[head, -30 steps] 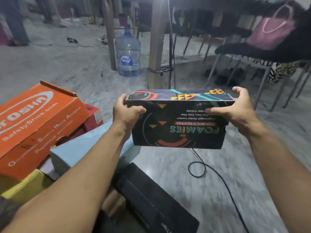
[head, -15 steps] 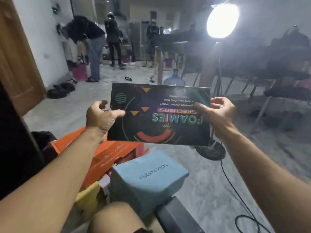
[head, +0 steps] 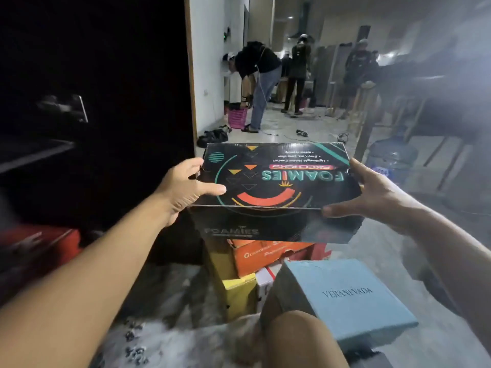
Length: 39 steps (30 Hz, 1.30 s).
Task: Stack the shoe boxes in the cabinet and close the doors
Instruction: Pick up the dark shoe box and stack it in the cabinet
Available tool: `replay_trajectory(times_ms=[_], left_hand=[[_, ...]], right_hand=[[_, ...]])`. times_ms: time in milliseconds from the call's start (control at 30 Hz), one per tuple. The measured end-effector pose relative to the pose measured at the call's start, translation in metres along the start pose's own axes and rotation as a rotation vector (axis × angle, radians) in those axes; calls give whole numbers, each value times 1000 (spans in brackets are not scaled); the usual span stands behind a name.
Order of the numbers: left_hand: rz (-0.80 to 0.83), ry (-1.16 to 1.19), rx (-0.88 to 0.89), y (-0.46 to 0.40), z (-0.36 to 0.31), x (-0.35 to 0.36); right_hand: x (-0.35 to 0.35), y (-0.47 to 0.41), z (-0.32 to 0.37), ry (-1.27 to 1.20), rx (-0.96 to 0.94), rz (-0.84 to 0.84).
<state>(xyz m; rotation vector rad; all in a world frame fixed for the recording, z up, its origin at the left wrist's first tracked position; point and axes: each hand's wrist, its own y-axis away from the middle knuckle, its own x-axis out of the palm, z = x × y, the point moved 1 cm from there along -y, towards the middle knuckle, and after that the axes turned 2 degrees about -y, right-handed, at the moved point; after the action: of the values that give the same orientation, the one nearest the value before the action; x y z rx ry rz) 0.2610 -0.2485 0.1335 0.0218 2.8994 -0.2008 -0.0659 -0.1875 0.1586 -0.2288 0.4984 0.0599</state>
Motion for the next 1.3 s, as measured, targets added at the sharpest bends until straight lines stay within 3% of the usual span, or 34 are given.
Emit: replay_trajectory(times_ms=[167,367,600,967,1100,1300], left_hand=[[48,-198,-62,23,19,-52],[-2,-401,-191,41,52,-103],[-48,-535,-394,64,85,-161],[-419,-617,-602,112,144,-263],[-608,-693,-628,126,161,-288],[-733,-734,-691,130,188,-318]], right_hand=[[35,-15,12,260,-3,51],[87,-42,13,317,35,145],[165,-73,29,392,-70,326],[327,-122,58,646,-344,501],[384,-141,69,650,-432,536],[457,-169,75,608,-481,593]])
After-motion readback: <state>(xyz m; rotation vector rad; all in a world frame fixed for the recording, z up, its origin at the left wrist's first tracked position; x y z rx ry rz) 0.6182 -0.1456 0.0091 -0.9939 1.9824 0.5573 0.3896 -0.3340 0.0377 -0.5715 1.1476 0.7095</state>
